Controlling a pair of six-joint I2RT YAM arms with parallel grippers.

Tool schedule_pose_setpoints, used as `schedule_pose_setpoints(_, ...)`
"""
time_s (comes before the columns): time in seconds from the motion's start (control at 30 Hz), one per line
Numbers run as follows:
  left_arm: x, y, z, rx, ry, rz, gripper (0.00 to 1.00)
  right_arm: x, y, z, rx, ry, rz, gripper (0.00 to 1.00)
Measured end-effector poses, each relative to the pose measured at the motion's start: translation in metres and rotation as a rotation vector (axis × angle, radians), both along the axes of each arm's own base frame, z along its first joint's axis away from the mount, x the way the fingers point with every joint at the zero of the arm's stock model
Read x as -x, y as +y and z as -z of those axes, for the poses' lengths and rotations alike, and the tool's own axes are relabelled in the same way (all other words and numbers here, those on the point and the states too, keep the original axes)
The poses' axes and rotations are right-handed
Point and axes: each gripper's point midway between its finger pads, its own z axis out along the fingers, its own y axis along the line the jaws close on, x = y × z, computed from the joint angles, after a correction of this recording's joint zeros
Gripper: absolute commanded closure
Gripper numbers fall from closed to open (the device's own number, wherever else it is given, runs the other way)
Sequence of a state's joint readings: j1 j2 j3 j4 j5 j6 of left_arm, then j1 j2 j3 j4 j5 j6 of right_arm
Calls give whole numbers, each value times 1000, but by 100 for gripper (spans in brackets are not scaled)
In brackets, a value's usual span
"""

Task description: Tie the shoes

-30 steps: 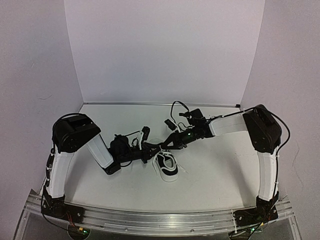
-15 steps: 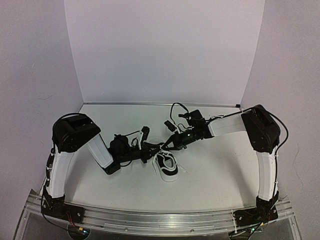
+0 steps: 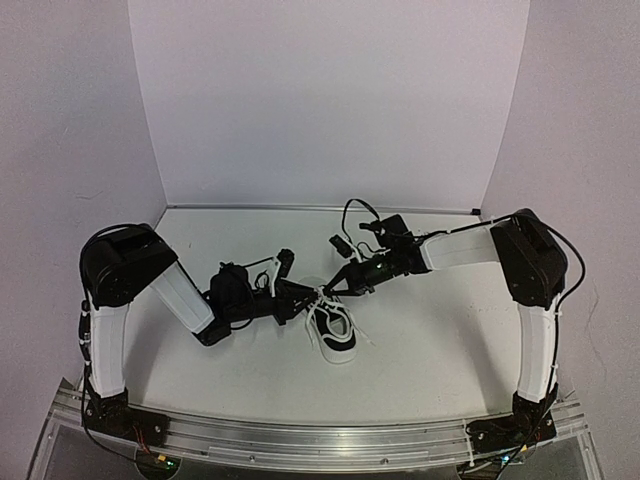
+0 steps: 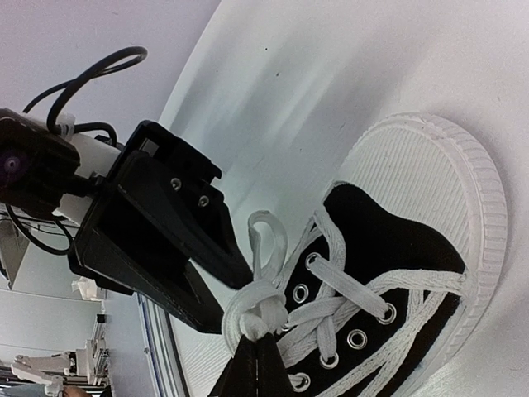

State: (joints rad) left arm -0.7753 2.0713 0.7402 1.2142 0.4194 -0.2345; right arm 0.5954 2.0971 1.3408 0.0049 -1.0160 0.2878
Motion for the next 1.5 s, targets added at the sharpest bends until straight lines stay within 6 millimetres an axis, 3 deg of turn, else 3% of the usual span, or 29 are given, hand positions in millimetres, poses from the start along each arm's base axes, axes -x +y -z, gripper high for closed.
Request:
schedule_pose_setpoints(0.5,-11,45,-13,-83,33,-81,51,-1,-4,-2,1,-20,2,100)
schedule_pose_setpoints(0.7,-16,56,2,-151,67,-88,42,0,-5,-5,-2,-29,1,100)
schedule_pose_setpoints(1.13,-21,27,9,-155,80,47,35,0,-5,-5,-2,-32,-1,100)
schedule_pose_setpoints(1.33,-22,19,16,-168,81,93,37,0,-5,-5,-2,-31,-1,100)
schedule_pose_setpoints(1.5,-23,12,11,-160,60,130,45,0,-5,-5,-2,-31,-1,100)
